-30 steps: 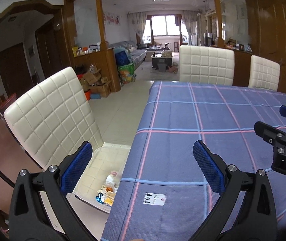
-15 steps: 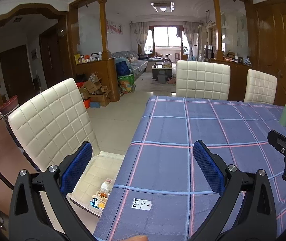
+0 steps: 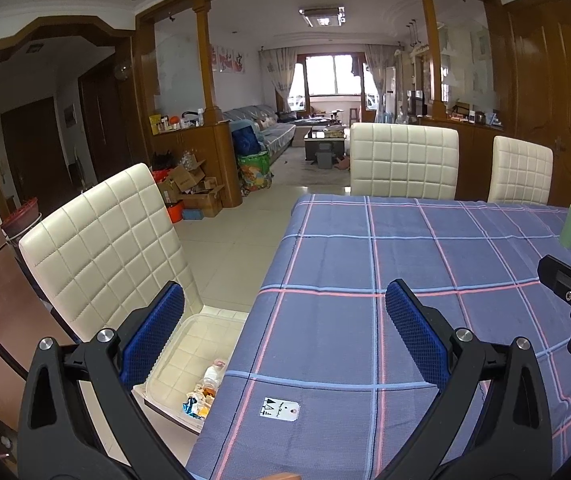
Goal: Collect trash
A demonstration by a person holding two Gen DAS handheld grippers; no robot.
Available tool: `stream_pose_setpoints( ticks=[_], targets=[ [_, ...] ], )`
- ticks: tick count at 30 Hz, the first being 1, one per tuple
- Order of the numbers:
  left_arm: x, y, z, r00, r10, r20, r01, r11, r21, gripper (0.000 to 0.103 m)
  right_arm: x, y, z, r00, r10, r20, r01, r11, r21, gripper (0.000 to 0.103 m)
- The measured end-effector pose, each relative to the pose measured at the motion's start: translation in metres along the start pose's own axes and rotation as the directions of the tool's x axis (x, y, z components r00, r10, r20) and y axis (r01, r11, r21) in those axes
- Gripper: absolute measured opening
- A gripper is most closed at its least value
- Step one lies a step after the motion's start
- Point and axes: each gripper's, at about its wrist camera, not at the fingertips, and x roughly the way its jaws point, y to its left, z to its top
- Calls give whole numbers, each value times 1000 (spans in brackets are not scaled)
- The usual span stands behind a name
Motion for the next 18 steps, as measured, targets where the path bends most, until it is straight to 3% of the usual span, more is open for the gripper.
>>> stream_pose_setpoints(
  ticks=[18],
  targets=[
    [0,3,-1,1000,-9,-3,9,1000,-9,99,-2,1,-3,1000,7,10,-7,1000,0,86]
  ],
)
